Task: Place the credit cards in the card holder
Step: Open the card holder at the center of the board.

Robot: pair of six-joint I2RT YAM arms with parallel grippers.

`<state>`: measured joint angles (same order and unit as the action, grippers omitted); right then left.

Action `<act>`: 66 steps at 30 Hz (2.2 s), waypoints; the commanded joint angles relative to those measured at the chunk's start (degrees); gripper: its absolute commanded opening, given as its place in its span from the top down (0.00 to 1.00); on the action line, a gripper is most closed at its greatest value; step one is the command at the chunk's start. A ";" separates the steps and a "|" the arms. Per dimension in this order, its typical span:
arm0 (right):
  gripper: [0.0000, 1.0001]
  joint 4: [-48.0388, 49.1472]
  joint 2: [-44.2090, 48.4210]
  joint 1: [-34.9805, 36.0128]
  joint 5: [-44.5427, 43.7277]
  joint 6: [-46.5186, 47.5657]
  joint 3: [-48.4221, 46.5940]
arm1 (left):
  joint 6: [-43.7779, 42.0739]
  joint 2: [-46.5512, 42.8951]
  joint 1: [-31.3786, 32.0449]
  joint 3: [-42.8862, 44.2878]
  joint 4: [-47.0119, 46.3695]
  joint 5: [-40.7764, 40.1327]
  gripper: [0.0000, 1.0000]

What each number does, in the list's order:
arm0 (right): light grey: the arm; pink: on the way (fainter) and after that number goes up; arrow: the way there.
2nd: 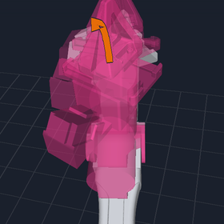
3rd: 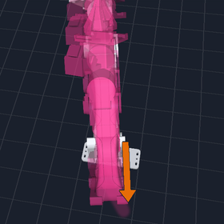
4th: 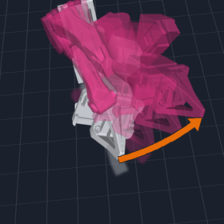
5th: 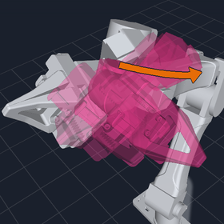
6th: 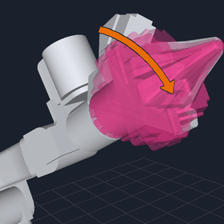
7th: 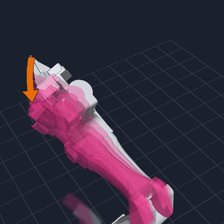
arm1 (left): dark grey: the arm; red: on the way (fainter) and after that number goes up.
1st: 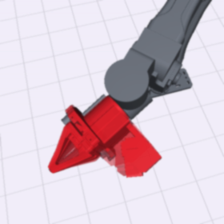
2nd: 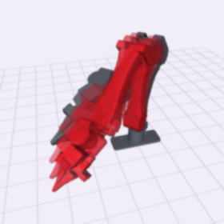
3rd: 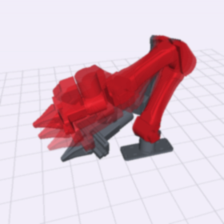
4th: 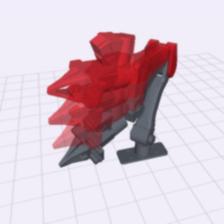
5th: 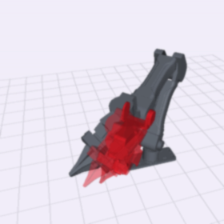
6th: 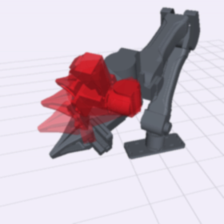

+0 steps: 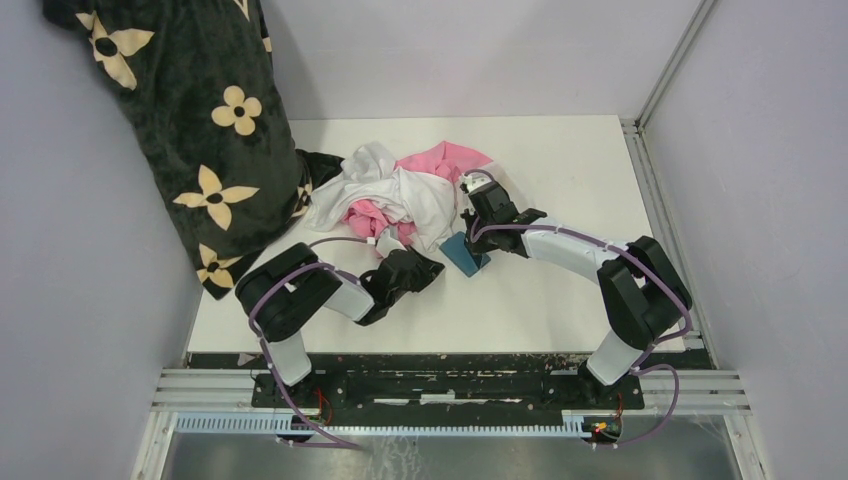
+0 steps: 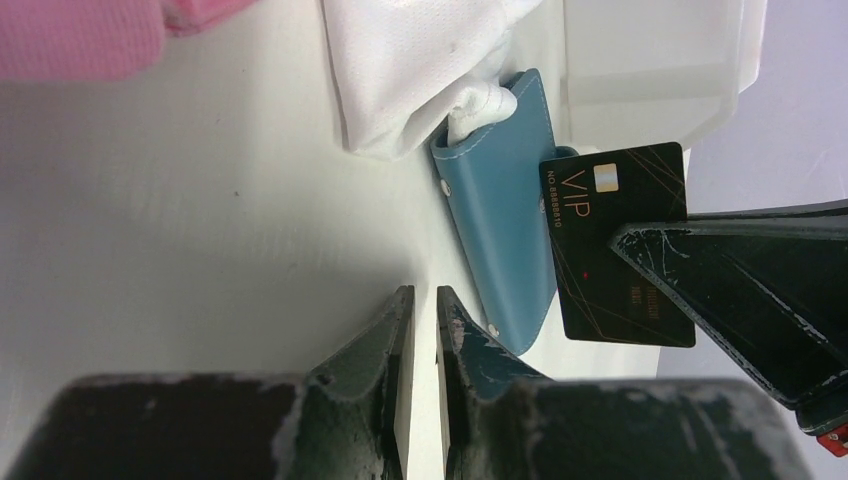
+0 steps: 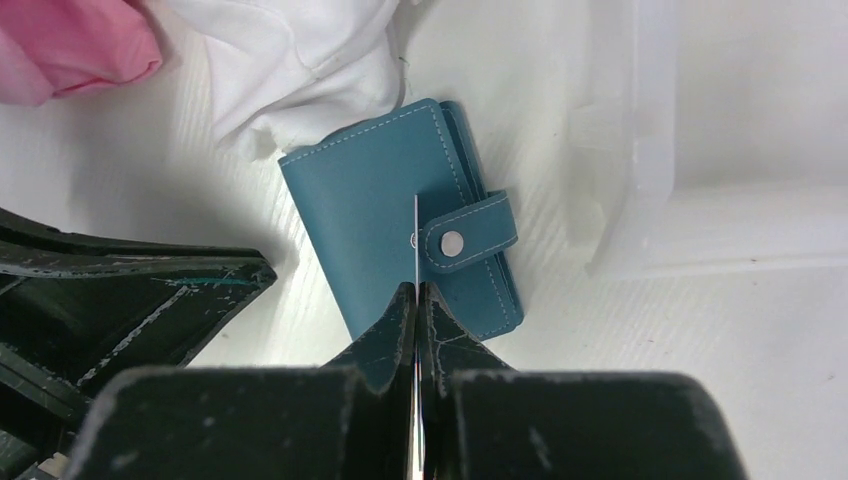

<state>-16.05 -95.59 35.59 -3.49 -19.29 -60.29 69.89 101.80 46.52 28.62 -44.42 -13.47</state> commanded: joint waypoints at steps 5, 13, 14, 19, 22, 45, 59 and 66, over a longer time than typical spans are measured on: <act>0.99 1.05 0.35 0.23 -4.16 2.05 -2.96 | -3.01 1.67 0.32 2.63 0.60 -1.99 0.80; 0.99 -1.05 0.17 0.22 -5.99 4.19 -5.32 | -3.11 2.97 0.32 4.89 2.90 -2.40 0.80; 0.99 -1.35 -0.06 0.18 -6.45 4.51 -5.50 | -3.16 3.15 0.32 5.08 3.06 -2.43 0.80; 0.99 -2.31 -1.11 0.12 -9.35 6.43 -6.12 | -2.85 4.05 0.39 5.86 3.83 -2.50 0.79; 0.99 -2.58 -2.07 0.00 -10.03 7.26 -6.38 | -2.74 4.33 0.34 6.17 4.50 -2.67 0.79; 0.99 1.63 -3.48 -4.64 -0.42 7.99 -2.44 | -3.45 4.59 0.31 6.83 7.49 -3.44 0.79; 0.99 5.25 -0.68 -6.84 4.01 4.75 2.73 | -5.00 5.79 -1.45 7.24 9.94 -2.96 0.79; 0.99 7.72 1.54 -7.09 5.47 3.31 5.62 | -6.74 6.58 -3.43 8.33 11.53 -1.74 0.79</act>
<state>-9.91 -96.86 28.64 -0.10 -14.26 -56.64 68.75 106.04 44.38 36.34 -39.83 -14.79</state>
